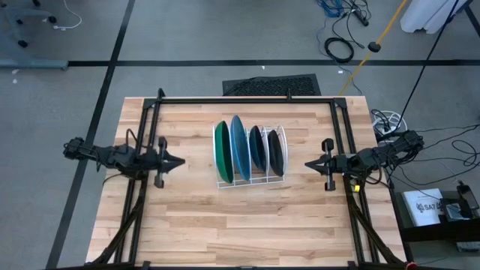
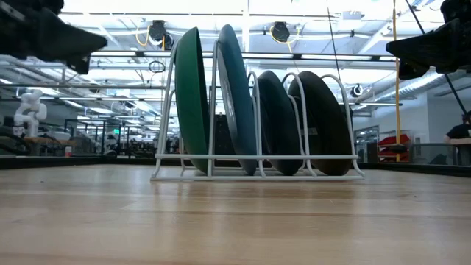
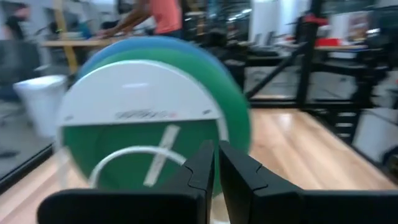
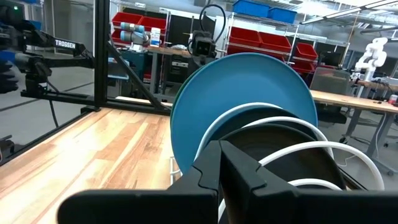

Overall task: Sort dishes
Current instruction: Return to Home Position

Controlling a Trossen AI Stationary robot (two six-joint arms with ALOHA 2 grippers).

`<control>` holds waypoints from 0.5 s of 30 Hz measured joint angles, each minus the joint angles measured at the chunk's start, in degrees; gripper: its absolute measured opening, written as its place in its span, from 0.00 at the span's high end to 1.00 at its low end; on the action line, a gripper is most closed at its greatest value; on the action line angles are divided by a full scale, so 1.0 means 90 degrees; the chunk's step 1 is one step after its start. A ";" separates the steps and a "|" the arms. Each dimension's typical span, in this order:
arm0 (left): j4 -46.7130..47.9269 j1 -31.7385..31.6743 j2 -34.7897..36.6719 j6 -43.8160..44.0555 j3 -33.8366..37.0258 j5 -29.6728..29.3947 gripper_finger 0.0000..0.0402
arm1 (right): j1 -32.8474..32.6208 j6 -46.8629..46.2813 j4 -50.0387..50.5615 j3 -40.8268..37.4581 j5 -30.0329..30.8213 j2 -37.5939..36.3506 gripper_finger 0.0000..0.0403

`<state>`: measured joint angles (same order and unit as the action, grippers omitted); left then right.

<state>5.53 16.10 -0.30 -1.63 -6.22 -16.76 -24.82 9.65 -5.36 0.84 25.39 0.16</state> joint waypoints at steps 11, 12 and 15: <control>-0.0872 -0.0002 -0.0012 -0.0020 0.0646 0.1198 0.91 | -0.0001 0.0000 0.0001 0.0000 0.0000 0.0001 1.00; -0.0856 -0.0005 -0.0015 0.0029 0.0644 0.1189 0.91 | 0.0000 0.0000 0.0001 0.0000 0.0002 0.0002 1.00; -0.0967 -0.0016 -0.0036 -0.0109 0.0644 0.1186 0.91 | -0.0002 0.0000 0.0001 0.0000 0.0000 0.0002 1.00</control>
<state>-3.17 15.95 -0.62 -2.60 -0.43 -6.09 -24.84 9.65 -5.34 0.84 25.39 0.19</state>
